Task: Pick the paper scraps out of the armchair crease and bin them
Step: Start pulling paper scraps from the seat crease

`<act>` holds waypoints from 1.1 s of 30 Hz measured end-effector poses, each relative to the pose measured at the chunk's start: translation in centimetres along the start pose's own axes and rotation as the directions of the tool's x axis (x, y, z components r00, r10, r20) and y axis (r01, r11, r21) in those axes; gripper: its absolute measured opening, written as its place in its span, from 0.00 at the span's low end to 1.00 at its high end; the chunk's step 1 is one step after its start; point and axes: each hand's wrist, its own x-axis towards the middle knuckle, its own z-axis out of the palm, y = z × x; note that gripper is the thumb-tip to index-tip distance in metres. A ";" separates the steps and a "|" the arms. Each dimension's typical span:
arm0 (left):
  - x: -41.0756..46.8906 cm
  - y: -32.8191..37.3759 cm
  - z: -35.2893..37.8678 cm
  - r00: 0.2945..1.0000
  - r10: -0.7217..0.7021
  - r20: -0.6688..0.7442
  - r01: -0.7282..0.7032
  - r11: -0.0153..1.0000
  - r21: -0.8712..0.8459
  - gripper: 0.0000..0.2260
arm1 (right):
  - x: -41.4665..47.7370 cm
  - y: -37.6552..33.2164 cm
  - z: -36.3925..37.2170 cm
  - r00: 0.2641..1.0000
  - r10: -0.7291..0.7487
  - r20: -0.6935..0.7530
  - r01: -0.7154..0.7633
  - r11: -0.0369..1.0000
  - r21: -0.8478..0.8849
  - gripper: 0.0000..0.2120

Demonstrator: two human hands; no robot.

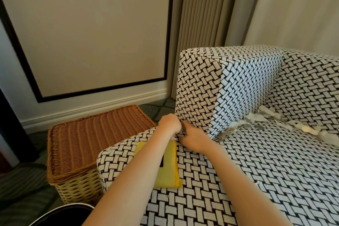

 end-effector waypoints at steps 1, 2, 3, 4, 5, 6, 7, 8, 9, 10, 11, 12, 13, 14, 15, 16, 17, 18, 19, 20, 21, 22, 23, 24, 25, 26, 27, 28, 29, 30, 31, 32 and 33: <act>0.3 0.0 -0.1 1.000 0.011 0.026 -0.012 0.998 0.056 0.14 | 0.4 -0.3 -0.2 0.999 0.024 0.043 -0.023 1.000 -0.014 0.30; 0.3 -0.1 -0.4 0.998 0.015 0.055 -0.019 0.996 0.085 0.14 | 1.0 -0.5 -0.4 0.994 0.052 0.097 -0.048 0.998 -0.041 0.31; 0.3 0.0 -0.7 0.996 0.017 0.083 -0.025 0.995 0.102 0.14 | 1.6 -0.9 -0.6 0.985 0.079 0.153 -0.066 0.994 -0.089 0.32; 0.4 -0.1 -0.8 0.993 0.012 0.114 -0.024 0.994 0.105 0.14 | 2.3 -1.3 -0.8 0.975 0.098 0.198 -0.071 0.988 -0.140 0.32; 0.6 -0.2 -1.0 0.990 0.008 0.142 -0.023 0.994 0.108 0.15 | 2.9 -1.7 -0.9 0.967 0.115 0.228 -0.071 0.979 -0.192 0.32; 0.6 -0.4 -1.2 0.988 -0.001 0.154 -0.013 0.996 0.087 0.16 | 3.4 -2.1 -1.0 0.962 0.127 0.242 -0.067 0.968 -0.240 0.31; 0.7 -0.6 -1.3 0.987 -0.010 0.159 0.000 0.998 0.060 0.17 | 3.8 -2.4 -1.1 0.960 0.132 0.246 -0.059 0.957 -0.284 0.31; 0.8 -0.8 -1.3 0.987 -0.021 0.159 0.016 0.999 0.036 0.17 | 4.1 -2.7 -1.0 0.962 0.126 0.243 -0.044 0.947 -0.318 0.31; 0.9 -1.0 -1.3 0.987 -0.026 0.160 0.023 1.000 0.019 0.16 | 4.2 -2.9 -0.9 0.965 0.116 0.234 -0.030 0.939 -0.341 0.31; 0.9 -1.2 -1.3 0.987 -0.027 0.156 0.029 1.000 -0.011 0.15 | 4.4 -3.0 -0.8 0.969 0.102 0.226 -0.018 0.937 -0.348 0.31; 0.9 -1.4 -1.4 0.988 -0.032 0.151 0.041 0.998 -0.055 0.14 | 4.4 -3.1 -0.6 0.970 0.097 0.223 -0.014 0.938 -0.347 0.30; 1.0 -1.6 -1.4 0.989 -0.043 0.144 0.057 0.994 -0.096 0.14 | 4.6 -3.1 -0.5 0.970 0.097 0.224 -0.013 0.937 -0.349 0.29; 1.2 -1.7 -1.3 0.989 -0.049 0.139 0.066 0.991 -0.118 0.15 | 4.6 -3.2 -0.5 0.970 0.096 0.225 -0.010 0.935 -0.355 0.28; 1.2 -1.8 -1.2 0.989 -0.053 0.139 0.070 0.990 -0.126 0.15 | 4.7 -3.1 -0.4 0.970 0.094 0.225 -0.007 0.934 -0.358 0.27; 1.3 -1.8 -1.2 0.989 -0.051 0.140 0.069 0.989 -0.130 0.15 | 4.7 -3.1 -0.4 0.971 0.088 0.221 -0.002 0.932 -0.362 0.25; 1.3 -1.9 -1.1 0.989 -0.049 0.141 0.068 0.989 -0.130 0.15 | 4.7 -3.1 -0.4 0.974 0.080 0.212 0.005 0.928 -0.372 0.23; 1.3 -1.9 -1.0 0.989 -0.046 0.143 0.064 0.990 -0.128 0.15 | 4.7 -3.1 -0.4 0.976 0.077 0.202 0.009 0.920 -0.392 0.22; 1.3 -2.0 -1.1 0.989 -0.038 0.142 0.056 0.990 -0.127 0.15 | 4.8 -3.2 -0.4 0.978 0.075 0.193 0.012 0.911 -0.413 0.21; 1.3 -2.0 -1.1 0.989 -0.033 0.146 0.052 0.990 -0.128 0.15 | 4.9 -3.3 -0.3 0.979 0.079 0.187 0.010 0.903 -0.430 0.21; 1.3 -2.0 -1.1 0.987 -0.032 0.155 0.052 0.991 -0.123 0.15 | 5.0 -3.2 -0.3 0.979 0.086 0.184 0.004 0.896 -0.444 0.21; 1.4 -2.1 -1.1 0.986 -0.033 0.161 0.052 0.992 -0.113 0.15 | 5.0 -3.3 -0.3 0.979 0.096 0.181 -0.002 0.887 -0.461 0.21; 1.4 -2.1 -1.1 0.987 -0.033 0.160 0.051 0.993 -0.110 0.15 | 4.9 -3.4 -0.3 0.979 0.102 0.178 -0.005 0.879 -0.477 0.21; 1.4 -2.1 -1.0 0.987 -0.034 0.157 0.053 0.992 -0.117 0.14 | 4.8 -3.5 -0.4 0.979 0.102 0.175 -0.003 0.872 -0.490 0.20; 1.4 -2.1 -1.0 0.988 -0.039 0.151 0.059 0.990 -0.128 0.14 | 4.6 -3.6 -0.4 0.981 0.100 0.168 -0.002 0.864 -0.504 0.20; 1.3 -2.0 -1.0 0.989 -0.044 0.141 0.064 0.988 -0.142 0.14 | 4.3 -3.6 -0.3 0.982 0.101 0.159 -0.004 0.857 -0.515 0.21; 1.2 -1.9 -0.9 0.991 -0.045 0.127 0.064 0.986 -0.154 0.14 | 4.1 -3.4 -0.3 0.984 0.098 0.151 -0.005 0.854 -0.521 0.22; 1.1 -1.9 -0.9 0.991 -0.052 0.121 0.072 0.984 -0.163 0.13 | 4.0 -3.3 -0.4 0.984 0.096 0.147 -0.005 0.854 -0.519 0.23; 0.8 -1.8 -1.0 0.991 -0.060 0.118 0.079 0.983 -0.168 0.13 | 3.8 -3.1 -0.4 0.984 0.097 0.151 -0.005 0.857 -0.515 0.24; 0.7 -1.8 -1.2 0.991 -0.062 0.118 0.082 0.983 -0.166 0.13 | 3.8 -3.1 -0.5 0.981 0.104 0.165 -0.003 0.854 -0.520 0.26; 0.6 -1.8 -1.2 0.991 -0.063 0.122 0.082 0.984 -0.157 0.14 | 3.7 -3.1 -0.7 0.973 0.123 0.193 0.001 0.841 -0.542 0.30; 0.5 -1.9 -1.2 0.989 -0.070 0.130 0.088 0.986 -0.143 0.14 | 3.5 -3.1 -0.9 0.962 0.152 0.228 0.011 0.810 -0.586 0.35; 0.6 -1.9 -1.1 0.989 -0.068 0.133 0.088 0.984 -0.153 0.14 | 3.4 -3.3 -1.1 0.949 0.182 0.259 0.031 0.762 -0.647 0.39; 0.6 -2.0 -1.0 0.989 -0.062 0.137 0.088 0.977 -0.192 0.14 | 3.1 -3.4 -1.4 0.939 0.202 0.277 0.058 0.704 -0.708 0.41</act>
